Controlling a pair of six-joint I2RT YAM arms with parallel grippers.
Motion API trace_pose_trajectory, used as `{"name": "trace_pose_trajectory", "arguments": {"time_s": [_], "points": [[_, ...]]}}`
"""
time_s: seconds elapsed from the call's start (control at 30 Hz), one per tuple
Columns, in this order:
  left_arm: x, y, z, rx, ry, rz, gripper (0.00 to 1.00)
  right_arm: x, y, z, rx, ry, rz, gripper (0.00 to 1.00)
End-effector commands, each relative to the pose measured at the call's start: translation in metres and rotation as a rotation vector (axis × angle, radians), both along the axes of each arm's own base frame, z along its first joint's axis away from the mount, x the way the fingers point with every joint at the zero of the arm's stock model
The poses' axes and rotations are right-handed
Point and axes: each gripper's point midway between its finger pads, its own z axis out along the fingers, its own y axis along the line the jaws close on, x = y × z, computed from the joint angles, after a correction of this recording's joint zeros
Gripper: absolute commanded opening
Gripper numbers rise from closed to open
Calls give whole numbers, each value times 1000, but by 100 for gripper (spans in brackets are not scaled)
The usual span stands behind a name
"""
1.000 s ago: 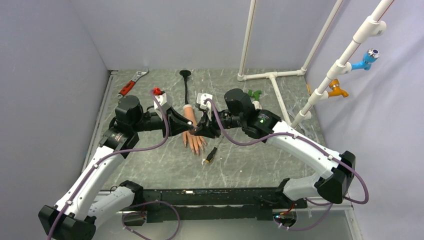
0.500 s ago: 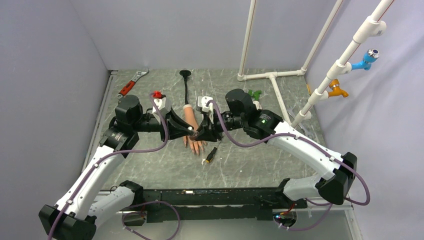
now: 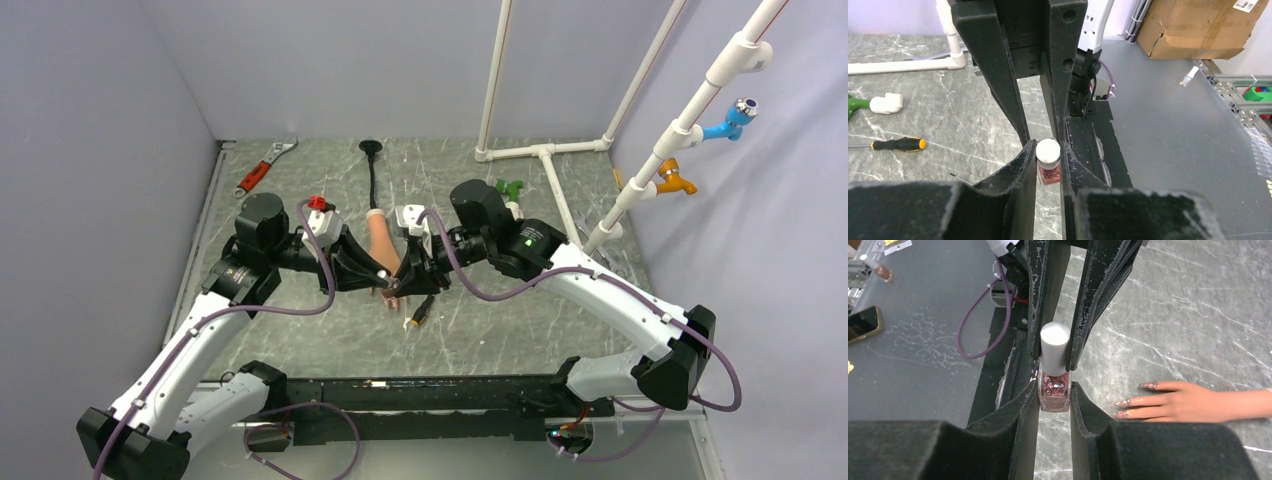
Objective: Paint the nails
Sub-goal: Screw the nail polish bottle.
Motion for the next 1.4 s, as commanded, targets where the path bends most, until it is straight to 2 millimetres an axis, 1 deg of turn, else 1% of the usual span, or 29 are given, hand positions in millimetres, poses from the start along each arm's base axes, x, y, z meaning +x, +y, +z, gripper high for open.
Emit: {"name": "trace_pose_trajectory", "arguments": {"time_s": [0.0, 0.03, 0.07, 0.13, 0.17, 0.2, 0.23, 0.3, 0.33, 0.4, 0.53, 0.57, 0.73, 0.77, 0.87, 1.0, 1.1, 1.2, 1.37], "points": [[-10, 1, 7, -14, -40, -50, 2, -5, 2, 27, 78, -68, 68, 0], [-9, 1, 7, -13, -40, -44, 6, -5, 2, 27, 75, -67, 66, 0], [-8, 1, 8, -12, -46, -32, 15, -4, 2, 26, 71, -68, 61, 0], [-5, 2, 9, -7, -65, -3, 35, -1, 2, 25, 67, -71, 42, 0], [-4, 3, 10, -7, -74, 12, 49, 1, 3, 25, 66, -73, 31, 0], [-2, 3, 10, -7, -79, 31, 60, 3, 3, 24, 63, -78, 19, 0], [-1, 3, 11, -10, -84, 47, 67, 5, 2, 25, 62, -81, 6, 0], [2, 4, 13, -13, -81, 77, 78, 10, 2, 26, 61, -88, -29, 0], [5, 4, 14, -13, -80, 96, 82, 12, 2, 26, 63, -92, -44, 0], [11, 5, 17, -12, -81, 152, 86, 17, 2, 28, 69, -92, -79, 0], [33, 11, 23, -13, -76, 320, 87, 33, 5, 31, 71, -92, -175, 0], [42, 14, 25, -19, -47, 392, 87, 40, 5, 31, 66, -102, -216, 0], [71, 27, 39, -65, 20, 611, 87, 70, 5, 42, 105, -132, -388, 0], [73, 28, 41, -71, 35, 631, 87, 74, 5, 44, 110, -134, -408, 0], [77, 29, 48, -85, 73, 659, 80, 86, 7, 51, 121, -144, -465, 0], [80, 29, 49, -91, 83, 671, 74, 100, 8, 56, 128, -168, -523, 0], [85, 31, 49, -101, 95, 703, 69, 109, 8, 54, 99, -185, -551, 0], [87, 30, 46, -119, 109, 705, 60, 107, 11, 53, 103, -183, -536, 0], [88, 29, 42, -138, 121, 710, 58, 102, 15, 51, 105, -170, -492, 0]]}}
